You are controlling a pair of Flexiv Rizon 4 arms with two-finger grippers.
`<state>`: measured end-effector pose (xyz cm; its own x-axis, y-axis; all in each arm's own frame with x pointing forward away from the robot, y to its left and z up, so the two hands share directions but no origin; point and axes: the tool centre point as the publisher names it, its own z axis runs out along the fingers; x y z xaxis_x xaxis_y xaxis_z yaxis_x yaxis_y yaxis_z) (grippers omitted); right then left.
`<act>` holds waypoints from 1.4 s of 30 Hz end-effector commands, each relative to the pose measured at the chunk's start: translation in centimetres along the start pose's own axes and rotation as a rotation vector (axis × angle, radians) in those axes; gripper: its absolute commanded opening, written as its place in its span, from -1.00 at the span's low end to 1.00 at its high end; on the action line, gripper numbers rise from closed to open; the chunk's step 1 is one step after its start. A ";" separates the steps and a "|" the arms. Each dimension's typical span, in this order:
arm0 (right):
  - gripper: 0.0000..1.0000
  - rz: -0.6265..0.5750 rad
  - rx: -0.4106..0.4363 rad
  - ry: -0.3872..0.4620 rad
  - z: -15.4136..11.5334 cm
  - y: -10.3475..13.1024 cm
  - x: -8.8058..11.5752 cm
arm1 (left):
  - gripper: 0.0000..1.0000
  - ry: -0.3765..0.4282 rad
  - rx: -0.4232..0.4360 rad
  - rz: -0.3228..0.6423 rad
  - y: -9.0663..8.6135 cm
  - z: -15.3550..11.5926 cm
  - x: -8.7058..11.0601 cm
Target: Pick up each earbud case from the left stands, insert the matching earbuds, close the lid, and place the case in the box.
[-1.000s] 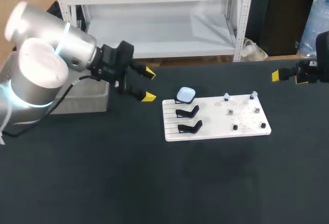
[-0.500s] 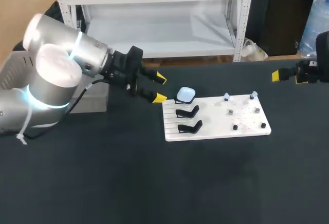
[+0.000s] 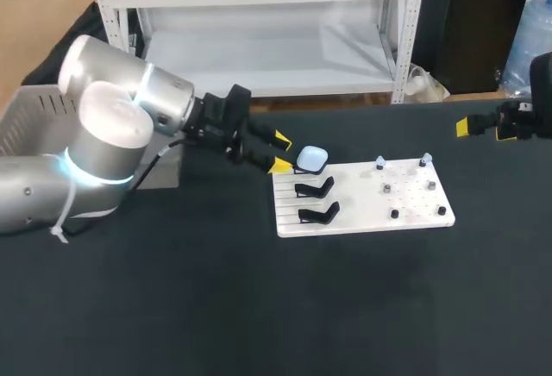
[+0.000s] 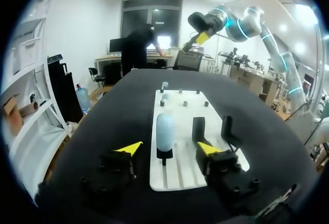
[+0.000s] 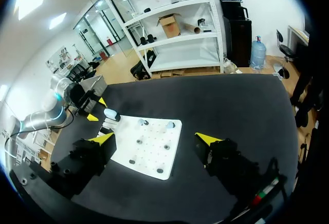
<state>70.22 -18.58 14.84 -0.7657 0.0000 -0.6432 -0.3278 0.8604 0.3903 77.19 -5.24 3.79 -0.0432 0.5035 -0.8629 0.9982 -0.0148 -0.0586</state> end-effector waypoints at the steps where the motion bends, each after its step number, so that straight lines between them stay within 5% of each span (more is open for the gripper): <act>1: 1.00 0.000 0.001 0.001 -0.1 0.0 0.0 | 0.44 -0.006 0.013 -0.004 0.8 1.1 0.1; 17: 1.00 0.000 0.001 0.001 -0.1 0.0 0.0 | 0.51 -0.028 0.026 -0.024 1.4 3.0 -0.1; 42: 1.00 0.000 0.001 0.001 -0.1 0.0 0.0 | -0.15 -0.042 0.027 -0.041 1.4 4.4 -0.3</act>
<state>70.22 -18.58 14.84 -0.7657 0.0000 -0.6432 -0.3278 0.8604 0.3903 78.25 -9.04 1.86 -0.0864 0.4677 -0.8796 0.9941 -0.0173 -0.1069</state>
